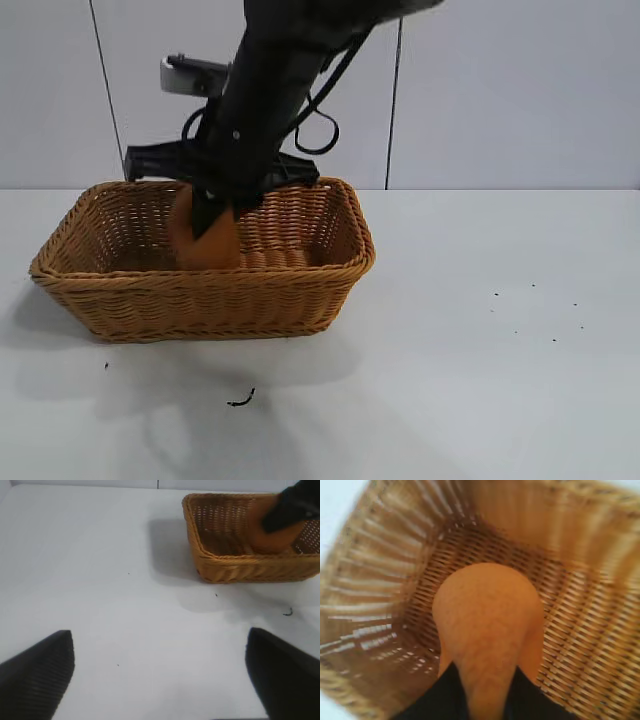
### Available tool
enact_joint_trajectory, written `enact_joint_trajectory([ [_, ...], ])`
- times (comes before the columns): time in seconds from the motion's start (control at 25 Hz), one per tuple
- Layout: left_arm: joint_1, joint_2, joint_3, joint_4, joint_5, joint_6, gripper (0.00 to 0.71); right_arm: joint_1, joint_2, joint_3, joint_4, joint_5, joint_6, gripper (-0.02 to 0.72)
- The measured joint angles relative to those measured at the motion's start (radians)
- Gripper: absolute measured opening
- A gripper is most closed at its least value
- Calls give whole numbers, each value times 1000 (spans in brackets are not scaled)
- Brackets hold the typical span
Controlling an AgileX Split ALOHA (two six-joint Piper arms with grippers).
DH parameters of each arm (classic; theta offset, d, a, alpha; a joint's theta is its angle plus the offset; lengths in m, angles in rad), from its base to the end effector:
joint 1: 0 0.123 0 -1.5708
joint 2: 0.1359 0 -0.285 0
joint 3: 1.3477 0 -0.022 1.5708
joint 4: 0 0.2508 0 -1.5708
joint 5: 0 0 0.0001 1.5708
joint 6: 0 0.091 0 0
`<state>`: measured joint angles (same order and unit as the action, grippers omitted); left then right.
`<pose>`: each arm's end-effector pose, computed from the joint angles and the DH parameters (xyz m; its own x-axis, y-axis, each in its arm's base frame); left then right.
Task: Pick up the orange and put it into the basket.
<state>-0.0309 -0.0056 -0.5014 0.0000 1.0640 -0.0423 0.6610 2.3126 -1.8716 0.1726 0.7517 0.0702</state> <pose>-0.0060 0.0002 0.2774 -0.4534 -0.0283 -0.8909 0.0117 0.9992 -0.0377 0.3907 0.3173 0.1583 -0.8167 -0.3891 -0.4261 -0.5018 0.8436 0.1915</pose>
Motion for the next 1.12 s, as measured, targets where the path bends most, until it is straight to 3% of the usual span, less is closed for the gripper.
enact_joint_trajectory([
  [0.04,0,0,0,0,0,0,666,0,-7,-4,0,14,0,614],
  [0.12,0,0,0,0,0,0,666,0,-21,-17,-17,61,0,663],
  [0.36,0,0,0,0,0,0,666,-30,-57,-170,-128,289,25,693],
  [0.48,0,0,0,0,0,0,666,-75,-64,-236,-166,364,35,694],
  [0.68,0,0,0,0,0,0,666,-178,-66,-249,-179,414,41,694],
  [0.8,0,0,0,0,0,0,666,-316,-63,-247,-189,452,44,694],
  [1.12,0,0,0,0,0,0,666,-559,-63,-247,-219,463,48,694],
])
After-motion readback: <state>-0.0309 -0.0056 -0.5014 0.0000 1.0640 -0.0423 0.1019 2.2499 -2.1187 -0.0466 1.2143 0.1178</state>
